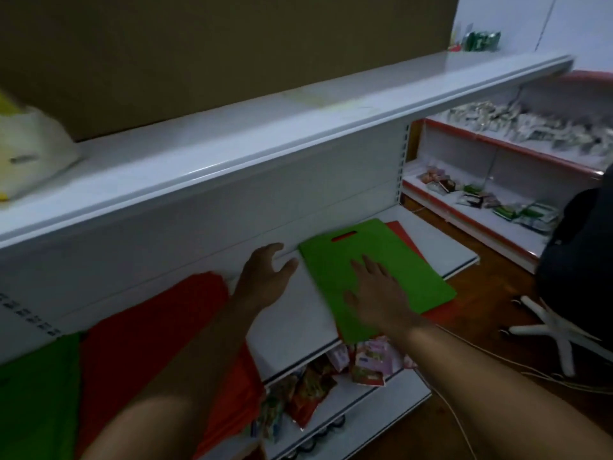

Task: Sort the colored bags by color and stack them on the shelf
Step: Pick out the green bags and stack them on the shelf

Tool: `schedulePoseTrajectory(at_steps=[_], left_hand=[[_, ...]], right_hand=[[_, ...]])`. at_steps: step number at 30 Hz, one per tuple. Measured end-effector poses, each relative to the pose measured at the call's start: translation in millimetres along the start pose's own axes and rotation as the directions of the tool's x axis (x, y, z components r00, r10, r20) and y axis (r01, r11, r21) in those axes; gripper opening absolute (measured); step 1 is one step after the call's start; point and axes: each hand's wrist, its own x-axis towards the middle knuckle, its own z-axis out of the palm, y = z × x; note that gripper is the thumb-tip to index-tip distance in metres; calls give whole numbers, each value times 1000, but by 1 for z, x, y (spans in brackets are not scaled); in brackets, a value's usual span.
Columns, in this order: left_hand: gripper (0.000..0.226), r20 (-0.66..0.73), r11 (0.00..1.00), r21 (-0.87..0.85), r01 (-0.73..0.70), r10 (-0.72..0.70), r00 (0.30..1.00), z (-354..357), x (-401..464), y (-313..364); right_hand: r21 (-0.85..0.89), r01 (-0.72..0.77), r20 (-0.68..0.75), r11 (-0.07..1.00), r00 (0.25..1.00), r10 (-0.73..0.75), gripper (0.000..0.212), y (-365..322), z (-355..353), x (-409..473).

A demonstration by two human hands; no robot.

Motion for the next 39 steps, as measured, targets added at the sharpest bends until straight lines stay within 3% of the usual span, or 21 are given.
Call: schedulePoseTrajectory(at_steps=[6,11,17,20,23,27,31,36,39], left_hand=[[58,75,990,-38,139,-136,988,59,27,20],[68,189,955,-21,296,-287,939,97,40,10],[74,211,894,-92,438,-413,886,121,55,0],[61,193,829,-235,508,-472,860,129,61,-2],[43,163,742,-398,540,-522,837,128,62,1],[48,131,701,-445,558,-565,814,125,64,-6],[23,84,671,-513,536,-582,809,120,67,-10],[27,155,568,-611,552,-598,787,112,67,-7],[32,197,572,-621,535,-547,814,111,64,-6]], right_hand=[[46,-146,43,988,989,144,75,79,-1,25],[57,-269,63,962,962,265,78,110,10,43],[31,-280,63,960,959,278,76,125,17,53],[0,-225,15,974,974,225,67,126,19,51],[15,-200,-8,980,980,200,64,127,16,51],[-1,-188,10,982,982,188,62,130,10,54],[-10,-177,4,984,984,177,61,127,10,56],[-2,-156,-7,988,988,156,63,125,13,55],[15,-146,15,989,989,146,65,123,14,54]])
